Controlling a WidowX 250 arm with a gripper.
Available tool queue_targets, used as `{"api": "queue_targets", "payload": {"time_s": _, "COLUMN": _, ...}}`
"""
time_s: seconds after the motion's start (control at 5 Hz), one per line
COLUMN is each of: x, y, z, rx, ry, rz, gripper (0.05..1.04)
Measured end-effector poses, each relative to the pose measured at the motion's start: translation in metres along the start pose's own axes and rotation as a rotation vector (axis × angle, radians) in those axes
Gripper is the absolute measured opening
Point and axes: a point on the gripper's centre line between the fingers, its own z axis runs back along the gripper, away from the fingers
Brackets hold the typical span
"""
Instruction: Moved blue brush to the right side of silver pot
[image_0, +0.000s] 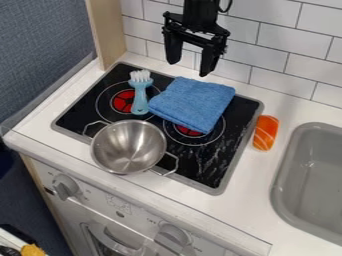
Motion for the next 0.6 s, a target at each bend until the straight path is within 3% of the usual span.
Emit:
{"api": "queue_targets", "payload": {"time_s": 0.2, "x": -0.004, "y": -0.002, "z": -0.018, "rx": -0.008, "ry": 0.044, "rz": 0.002, "gripper": 1.001}}
{"api": "queue_targets", "payload": {"time_s": 0.4, "x": -0.019, "y": 0.004, "z": -0.030, "rx": 0.003, "ry": 0.018, "rz": 0.123, "gripper": 1.001}}
{"api": "queue_targets", "payload": {"time_s": 0.6, "x": -0.022, "y": 0.025, "z": -0.020, "rx": 0.026, "ry": -0.036, "rz": 0.228, "gripper": 1.001}}
